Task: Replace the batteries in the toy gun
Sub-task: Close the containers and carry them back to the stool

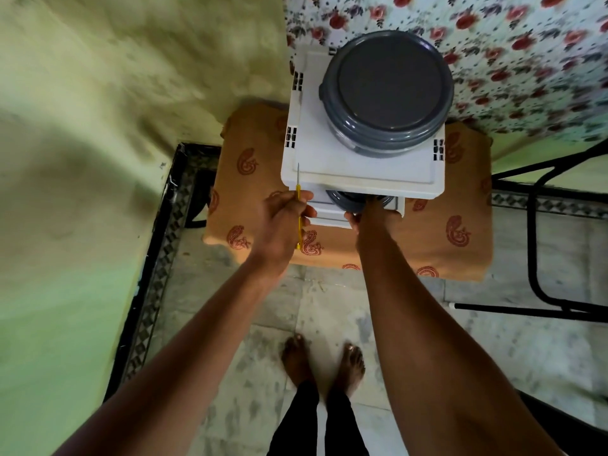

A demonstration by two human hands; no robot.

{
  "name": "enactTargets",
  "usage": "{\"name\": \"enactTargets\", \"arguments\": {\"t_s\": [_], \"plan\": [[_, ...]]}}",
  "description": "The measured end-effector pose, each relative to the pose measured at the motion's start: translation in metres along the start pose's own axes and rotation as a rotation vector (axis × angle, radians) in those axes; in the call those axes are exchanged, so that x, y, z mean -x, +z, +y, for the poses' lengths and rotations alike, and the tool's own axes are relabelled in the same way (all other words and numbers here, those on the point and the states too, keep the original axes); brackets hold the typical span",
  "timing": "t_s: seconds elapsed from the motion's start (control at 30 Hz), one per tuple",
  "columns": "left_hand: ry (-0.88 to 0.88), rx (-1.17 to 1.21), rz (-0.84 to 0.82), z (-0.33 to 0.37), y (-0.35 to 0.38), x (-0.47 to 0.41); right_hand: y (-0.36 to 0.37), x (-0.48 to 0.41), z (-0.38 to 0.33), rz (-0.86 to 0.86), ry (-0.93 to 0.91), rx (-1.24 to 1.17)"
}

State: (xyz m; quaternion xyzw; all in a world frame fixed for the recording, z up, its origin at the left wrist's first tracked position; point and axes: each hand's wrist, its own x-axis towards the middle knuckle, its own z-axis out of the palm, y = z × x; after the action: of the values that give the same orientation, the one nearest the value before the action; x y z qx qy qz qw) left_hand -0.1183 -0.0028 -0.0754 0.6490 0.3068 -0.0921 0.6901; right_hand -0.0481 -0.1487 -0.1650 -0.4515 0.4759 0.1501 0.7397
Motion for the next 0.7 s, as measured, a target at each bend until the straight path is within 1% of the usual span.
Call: {"name": "enactTargets", "arguments": {"t_s": [0.1,0.17,0.27,0.37,0.43,0.5,0.57,0.7], "plan": [[0.095,-0.071,0.028,0.009,-0.001,-0.003,-0.003,-0.006,0.004,0.056,0.051,-0.083],[0.219,-0.207,0.076,0.019,0.0,-0.007,-0.008,-0.001,0.002,0.1,0.054,-0.037],[0.295,-0.382,0.225,0.041,0.005,-0.02,-0.024,0.005,0.003,0.099,0.027,0.062],[0.334,-0.491,0.349,0.069,0.017,-0.038,-0.036,0.009,0.003,0.107,-0.004,0.108],[0.353,-0.566,0.362,0.085,0.026,-0.052,-0.039,0.015,0.0,0.102,-0.018,0.122],[0.361,-0.618,0.338,0.091,0.031,-0.066,-0.043,0.018,-0.002,0.11,-0.022,0.117],[0.372,-0.67,0.316,0.088,0.033,-0.081,-0.047,0.019,-0.002,0.101,-0.023,0.131],[0.377,-0.718,0.331,0.078,0.039,-0.098,-0.049,0.018,0.002,0.078,-0.006,0.111]]}}
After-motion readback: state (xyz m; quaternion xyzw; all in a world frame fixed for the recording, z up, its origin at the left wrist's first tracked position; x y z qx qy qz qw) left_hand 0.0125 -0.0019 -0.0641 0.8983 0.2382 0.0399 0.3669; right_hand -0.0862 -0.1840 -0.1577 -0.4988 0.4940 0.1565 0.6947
